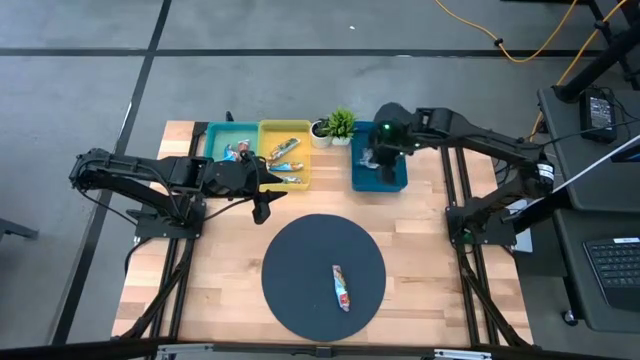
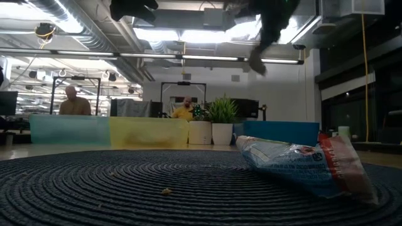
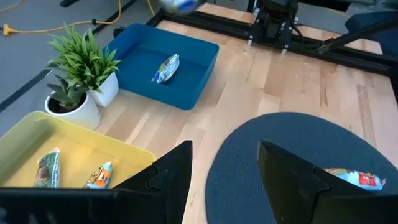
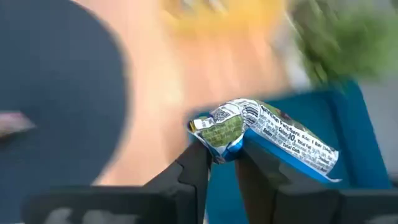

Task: Pick and place Granola Bars by type
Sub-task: Put the blue granola bar into the blue bin

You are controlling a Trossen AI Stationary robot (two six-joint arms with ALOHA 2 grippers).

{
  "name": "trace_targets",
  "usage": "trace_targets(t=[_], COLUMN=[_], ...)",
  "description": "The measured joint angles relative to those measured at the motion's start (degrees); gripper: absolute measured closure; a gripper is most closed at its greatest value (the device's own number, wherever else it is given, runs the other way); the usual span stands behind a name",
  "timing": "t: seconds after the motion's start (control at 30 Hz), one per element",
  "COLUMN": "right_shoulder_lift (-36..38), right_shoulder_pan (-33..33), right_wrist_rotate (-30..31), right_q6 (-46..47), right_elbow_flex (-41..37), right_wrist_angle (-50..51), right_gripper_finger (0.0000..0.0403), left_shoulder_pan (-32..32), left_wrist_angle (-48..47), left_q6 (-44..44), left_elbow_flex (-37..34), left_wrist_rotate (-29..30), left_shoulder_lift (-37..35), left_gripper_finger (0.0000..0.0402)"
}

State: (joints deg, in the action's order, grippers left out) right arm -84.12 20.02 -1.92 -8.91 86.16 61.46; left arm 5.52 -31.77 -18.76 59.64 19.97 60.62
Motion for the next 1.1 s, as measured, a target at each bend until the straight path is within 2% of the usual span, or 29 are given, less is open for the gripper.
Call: trace_targets(t=[0.13,0.27,0.4,0.57,0.77,1.1], right_shoulder_lift=[-0.07,-0.09,-0.09,-0.07,-1.52,-5.75], right_shoulder_pan=[4.40,7.31,8.67,9.94,11.73,11.75], right_wrist_rotate=[2.35,2.35,2.39,2.33,2.34,2.28], right_q6=[4.50,7.37,10.49,9.98,8.72,8.65], right_elbow_flex=[-10.26,-20.10,-25.58,-28.38,-31.35,-32.22], right_wrist_angle=[-5.44,-16.75,-25.29,-27.42,-28.70,-28.91], right_gripper_finger=[0.0325,0.0325,0.0325,0.0325,0.0325,0.0324], left_shoulder_pan=[0.00,0.00,0.00,0.00,0.00,0.00], left_wrist_angle=[0.69,0.70,0.70,0.70,0.70,0.70], left_q6=[-0.01,-0.17,-0.49,-2.51,-3.06,-3.06], left_elbow_flex=[0.00,0.00,0.00,0.00,0.00,0.00], left_wrist_rotate=[0.02,0.04,0.06,0.37,3.92,7.95], left_shoulder_lift=[0.02,0.02,0.02,0.01,0.02,0.02], left_gripper_finger=[0.0229,0.0229,0.0229,0.0229,0.0229,0.0229])
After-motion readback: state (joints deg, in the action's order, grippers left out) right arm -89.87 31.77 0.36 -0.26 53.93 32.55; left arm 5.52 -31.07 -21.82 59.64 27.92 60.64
